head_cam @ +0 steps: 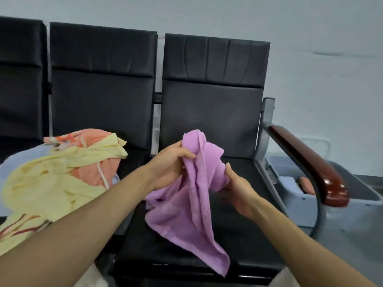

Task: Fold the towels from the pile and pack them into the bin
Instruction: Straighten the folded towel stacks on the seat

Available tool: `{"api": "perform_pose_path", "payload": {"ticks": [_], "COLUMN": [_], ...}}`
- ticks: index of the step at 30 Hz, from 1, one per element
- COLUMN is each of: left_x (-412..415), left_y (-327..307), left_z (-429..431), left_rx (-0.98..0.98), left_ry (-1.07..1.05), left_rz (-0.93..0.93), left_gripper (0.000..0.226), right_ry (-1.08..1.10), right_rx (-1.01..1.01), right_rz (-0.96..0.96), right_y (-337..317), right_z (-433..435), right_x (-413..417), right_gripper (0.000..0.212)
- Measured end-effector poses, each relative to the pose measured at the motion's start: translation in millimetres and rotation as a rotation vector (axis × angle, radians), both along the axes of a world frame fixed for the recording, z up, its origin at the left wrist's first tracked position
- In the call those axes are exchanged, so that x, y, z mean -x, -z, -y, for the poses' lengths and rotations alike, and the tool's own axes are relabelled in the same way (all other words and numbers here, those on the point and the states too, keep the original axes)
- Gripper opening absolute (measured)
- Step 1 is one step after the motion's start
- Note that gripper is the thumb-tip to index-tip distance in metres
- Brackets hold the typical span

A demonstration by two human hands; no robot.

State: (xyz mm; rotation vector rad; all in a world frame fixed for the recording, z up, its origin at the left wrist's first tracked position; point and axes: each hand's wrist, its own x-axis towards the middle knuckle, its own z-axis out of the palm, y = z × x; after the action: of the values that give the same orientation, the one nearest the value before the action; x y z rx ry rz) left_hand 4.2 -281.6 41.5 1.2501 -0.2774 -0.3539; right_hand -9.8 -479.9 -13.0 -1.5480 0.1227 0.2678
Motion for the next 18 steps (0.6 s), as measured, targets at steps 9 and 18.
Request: {"api": "perform_pose_path", "payload": {"ticks": [9,18], "left_x": [-24,-21], "left_y": [82,107], "left_z": [-14,0], "left_rx": [-0.292,-0.481], "left_ry": [-0.192,-0.26], "left_rz": [-0.064,0.019], "left_gripper": [0.026,0.029], "right_ry": [0.127,-0.19], "right_rx": [0.262,0.355], "right_rz": [0.034,0.082], "right_y": [46,40], "right_z": [21,13], "right_x": [-26,-40], "right_gripper": [0.025,0.022]}}
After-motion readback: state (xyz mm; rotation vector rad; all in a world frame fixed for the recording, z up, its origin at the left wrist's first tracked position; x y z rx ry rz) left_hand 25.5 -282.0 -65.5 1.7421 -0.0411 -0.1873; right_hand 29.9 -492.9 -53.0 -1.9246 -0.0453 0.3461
